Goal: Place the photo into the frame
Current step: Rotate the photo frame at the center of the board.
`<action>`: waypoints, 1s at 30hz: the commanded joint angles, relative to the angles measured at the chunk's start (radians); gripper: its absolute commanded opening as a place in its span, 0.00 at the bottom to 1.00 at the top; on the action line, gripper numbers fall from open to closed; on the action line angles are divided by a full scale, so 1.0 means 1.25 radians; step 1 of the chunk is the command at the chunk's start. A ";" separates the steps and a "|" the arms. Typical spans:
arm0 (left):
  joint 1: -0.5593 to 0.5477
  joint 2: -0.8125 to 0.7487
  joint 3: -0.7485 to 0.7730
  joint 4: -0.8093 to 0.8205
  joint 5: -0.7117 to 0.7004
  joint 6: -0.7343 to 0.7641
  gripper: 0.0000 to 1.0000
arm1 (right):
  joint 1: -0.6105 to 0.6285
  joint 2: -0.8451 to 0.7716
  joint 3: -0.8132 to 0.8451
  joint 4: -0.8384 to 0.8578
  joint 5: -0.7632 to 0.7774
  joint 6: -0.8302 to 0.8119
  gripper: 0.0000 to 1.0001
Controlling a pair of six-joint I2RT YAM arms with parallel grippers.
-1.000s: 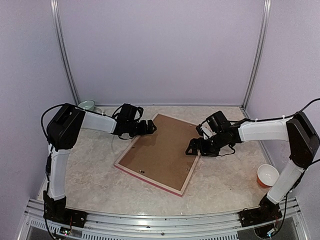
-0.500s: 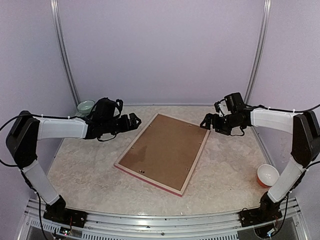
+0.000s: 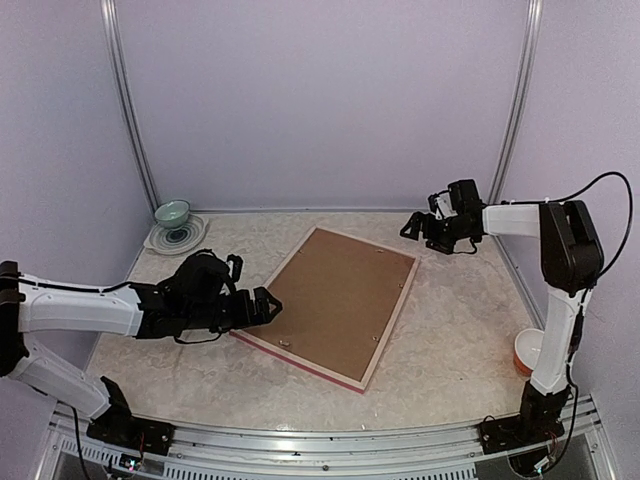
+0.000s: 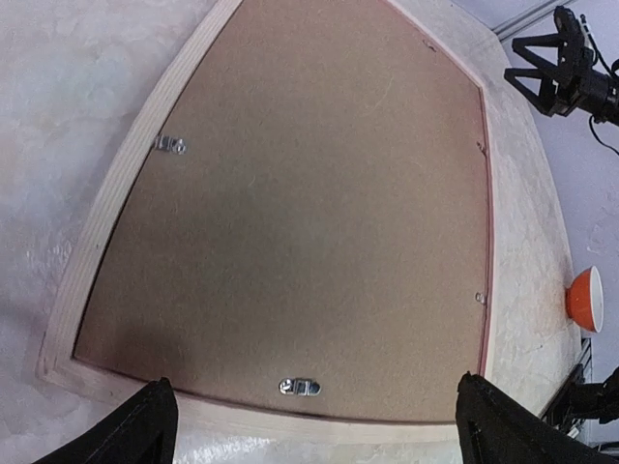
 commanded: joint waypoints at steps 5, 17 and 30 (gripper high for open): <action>-0.065 -0.075 -0.093 -0.038 -0.019 -0.128 0.99 | -0.023 0.129 0.145 -0.022 -0.104 -0.020 0.99; -0.072 -0.001 -0.106 0.016 0.020 -0.138 0.99 | -0.024 0.206 0.178 -0.033 -0.160 -0.053 0.99; -0.040 0.135 -0.061 0.068 0.020 -0.104 0.99 | -0.017 0.150 0.023 0.051 -0.217 -0.023 0.99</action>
